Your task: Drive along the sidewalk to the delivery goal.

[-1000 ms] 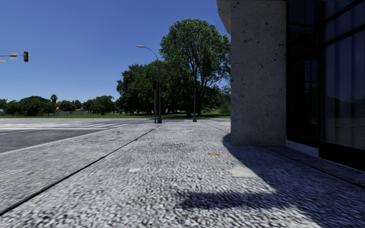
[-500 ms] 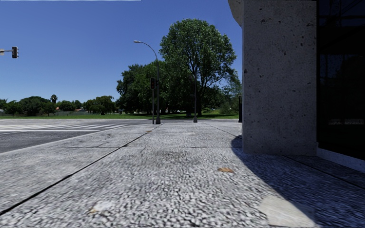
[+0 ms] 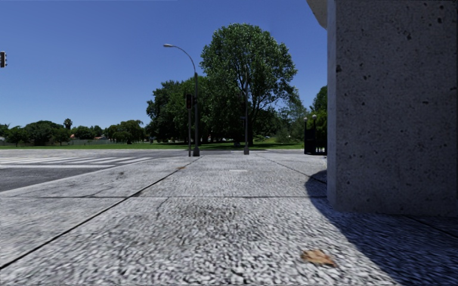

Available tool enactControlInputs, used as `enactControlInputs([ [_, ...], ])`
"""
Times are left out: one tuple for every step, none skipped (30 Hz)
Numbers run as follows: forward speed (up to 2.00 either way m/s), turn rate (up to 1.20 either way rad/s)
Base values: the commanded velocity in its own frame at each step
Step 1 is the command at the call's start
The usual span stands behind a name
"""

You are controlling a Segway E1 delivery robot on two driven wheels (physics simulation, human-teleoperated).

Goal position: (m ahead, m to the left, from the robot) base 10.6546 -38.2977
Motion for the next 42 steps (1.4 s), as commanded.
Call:
enactControlInputs([
  [2.00,0.00],
  [2.00,0.00],
  [2.00,0.00],
  [2.00,0.00],
  [2.00,0.00],
  [2.00,0.00],
  [2.00,0.00],
  [2.00,0.00],
  [2.00,0.00],
  [2.00,0.00],
  [2.00,0.00],
  [2.00,0.00],
  [2.00,0.00],
  [2.00,0.00],
  [2.00,0.00],
  [2.00,0.00],
  [2.00,0.00],
  [2.00,0.00],
  [2.00,0.00],
  [2.00,0.00],
  [2.00,0.00],
  [2.00,0.00],
  [2.00,0.00],
  [2.00,0.00],
  [2.00,0.00],
  [2.00,-0.06],
  [2.00,-0.25],
  [2.00,-0.25],
  [2.00,-0.30],
  [2.00,-0.31],
  [2.00,-0.32],
  [2.00,-0.32],
  [2.00,-0.32],
  [2.00,-0.32],
  [2.00,-0.32],
  [2.00,-0.32],
  [2.00,-0.32],
  [2.00,-0.32],
  [2.00,-0.32],
  [2.00,-0.32],
  [2.00,-0.32],
  [2.00,-0.32],
])
